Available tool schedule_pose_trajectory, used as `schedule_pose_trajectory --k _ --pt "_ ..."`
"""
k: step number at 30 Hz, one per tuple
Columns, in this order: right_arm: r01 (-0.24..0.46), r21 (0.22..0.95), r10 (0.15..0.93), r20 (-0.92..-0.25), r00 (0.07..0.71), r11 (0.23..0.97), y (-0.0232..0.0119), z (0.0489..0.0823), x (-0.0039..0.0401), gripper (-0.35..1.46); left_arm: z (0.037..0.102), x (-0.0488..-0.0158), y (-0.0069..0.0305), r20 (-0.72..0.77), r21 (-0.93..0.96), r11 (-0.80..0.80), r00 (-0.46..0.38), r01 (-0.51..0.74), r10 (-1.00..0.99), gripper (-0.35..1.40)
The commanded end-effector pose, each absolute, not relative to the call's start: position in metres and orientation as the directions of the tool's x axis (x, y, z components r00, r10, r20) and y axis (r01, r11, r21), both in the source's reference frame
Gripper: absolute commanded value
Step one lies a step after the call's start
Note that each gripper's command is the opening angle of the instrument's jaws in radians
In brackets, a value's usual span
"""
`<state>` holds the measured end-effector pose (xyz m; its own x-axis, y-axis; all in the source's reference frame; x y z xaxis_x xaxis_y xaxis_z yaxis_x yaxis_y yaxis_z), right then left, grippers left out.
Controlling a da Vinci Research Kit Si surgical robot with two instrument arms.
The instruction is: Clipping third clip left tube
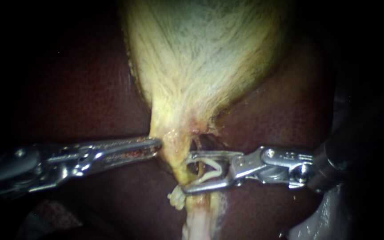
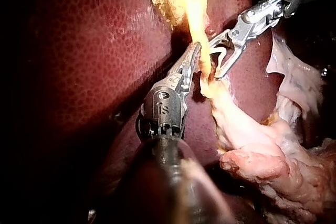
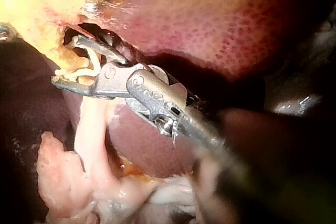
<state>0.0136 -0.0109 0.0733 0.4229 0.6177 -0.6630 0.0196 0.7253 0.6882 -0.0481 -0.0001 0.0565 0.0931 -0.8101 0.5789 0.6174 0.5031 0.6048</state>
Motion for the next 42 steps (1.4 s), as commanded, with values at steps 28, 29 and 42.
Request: schedule_pose_trajectory --k 28,29,42 --pt "0.085 0.727 0.634 -0.644 0.428 0.681 -0.0075 0.0674 0.0161 0.49 0.0574 -0.0493 0.0004 0.575 0.610 0.498 0.089 0.617 -0.814 -0.35" --pt "0.082 0.727 0.636 -0.643 0.427 0.681 -0.0073 0.0673 0.0161 0.48 0.0574 -0.0493 0.0004 0.575 0.610 0.498 0.089 0.617 -0.813 -0.35" --pt "0.046 0.734 0.661 -0.635 0.399 0.678 -0.0052 0.0659 0.0159 0.39 0.0575 -0.0495 0.0004 0.575 0.609 0.498 0.089 0.617 -0.813 -0.35"
